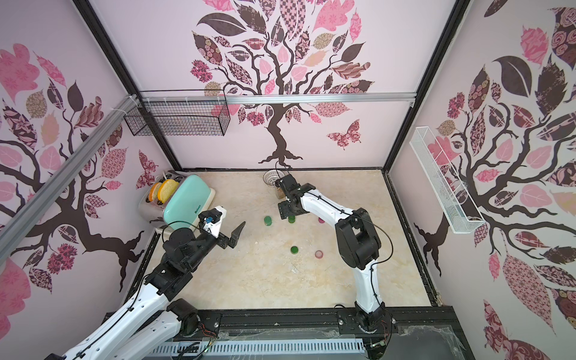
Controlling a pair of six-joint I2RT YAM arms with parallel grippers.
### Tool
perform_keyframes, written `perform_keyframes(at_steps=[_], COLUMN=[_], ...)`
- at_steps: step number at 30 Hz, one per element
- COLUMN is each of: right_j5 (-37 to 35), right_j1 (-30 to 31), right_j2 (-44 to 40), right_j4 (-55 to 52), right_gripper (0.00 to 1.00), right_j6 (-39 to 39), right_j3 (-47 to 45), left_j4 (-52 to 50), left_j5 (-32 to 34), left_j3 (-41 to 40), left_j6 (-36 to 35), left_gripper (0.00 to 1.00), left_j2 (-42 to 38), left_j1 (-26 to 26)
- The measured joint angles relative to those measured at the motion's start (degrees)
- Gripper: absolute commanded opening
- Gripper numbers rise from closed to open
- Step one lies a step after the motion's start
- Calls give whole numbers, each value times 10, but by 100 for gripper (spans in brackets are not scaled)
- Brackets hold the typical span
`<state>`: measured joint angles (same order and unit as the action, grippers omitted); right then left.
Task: Close the paint jar lid
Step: Place the paint jar at the center of the board, then pick up the paint jar from the center of the board.
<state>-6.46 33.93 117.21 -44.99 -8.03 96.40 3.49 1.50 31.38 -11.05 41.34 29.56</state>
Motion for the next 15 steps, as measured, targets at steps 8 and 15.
perform_keyframes(at_steps=[8,15], right_j5=[-7,-12], right_j1=[0,0], right_j2=[57,88], right_j4=[-12,-17], right_gripper=[70,59], right_j6=[-11,-20], right_j3=[33,56], left_j4=[-20,-24], left_j5=[34,50], left_j3=[34,34], left_j6=[35,37], left_gripper=[98,98], left_j2=[18,17], left_j1=[0,0])
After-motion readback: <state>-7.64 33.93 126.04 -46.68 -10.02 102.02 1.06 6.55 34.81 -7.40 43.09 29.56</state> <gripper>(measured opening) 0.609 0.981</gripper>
